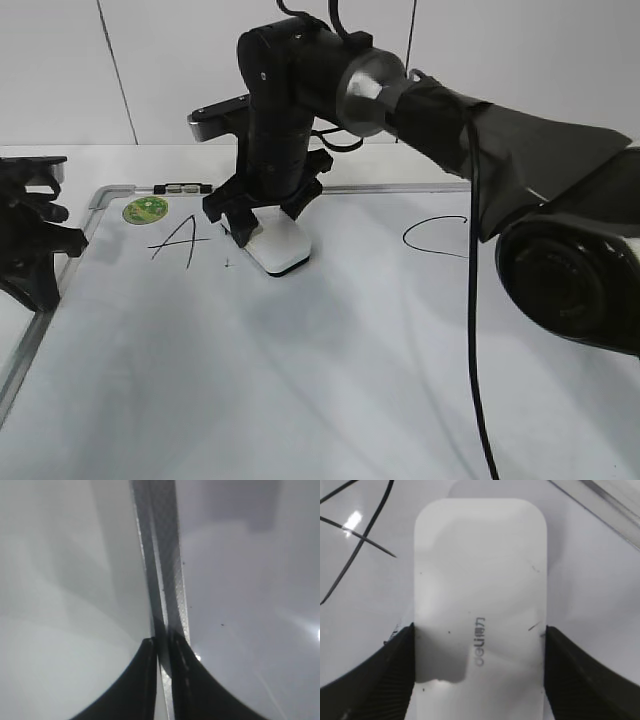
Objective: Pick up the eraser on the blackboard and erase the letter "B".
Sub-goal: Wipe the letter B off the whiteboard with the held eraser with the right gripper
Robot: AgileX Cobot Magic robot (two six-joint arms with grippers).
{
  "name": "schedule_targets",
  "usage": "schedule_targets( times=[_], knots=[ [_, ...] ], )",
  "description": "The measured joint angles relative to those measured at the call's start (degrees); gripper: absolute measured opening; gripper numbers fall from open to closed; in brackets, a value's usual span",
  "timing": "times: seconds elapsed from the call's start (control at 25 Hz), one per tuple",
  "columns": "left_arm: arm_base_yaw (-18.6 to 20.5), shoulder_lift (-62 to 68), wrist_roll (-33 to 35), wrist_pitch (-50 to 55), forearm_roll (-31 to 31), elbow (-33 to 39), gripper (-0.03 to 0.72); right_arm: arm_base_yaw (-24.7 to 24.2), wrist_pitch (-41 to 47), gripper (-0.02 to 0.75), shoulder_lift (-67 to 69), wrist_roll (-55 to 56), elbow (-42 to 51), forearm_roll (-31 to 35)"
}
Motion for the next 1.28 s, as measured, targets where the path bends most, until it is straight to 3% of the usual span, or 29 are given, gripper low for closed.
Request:
schedule_targets(
  times=[0.68,1.28],
  knots=[
    [0.0,0.1,0.2,0.0,0.0,-0.1,0.041,-0.5,0.0,0.571,0.5,-1.8,-0.5,4.0],
    [0.0,0.1,0.2,0.1,0.0,-0.1,0.041,0.7,-0.3,0.571,0.8,-2.3,-0.6,1.0]
  ],
)
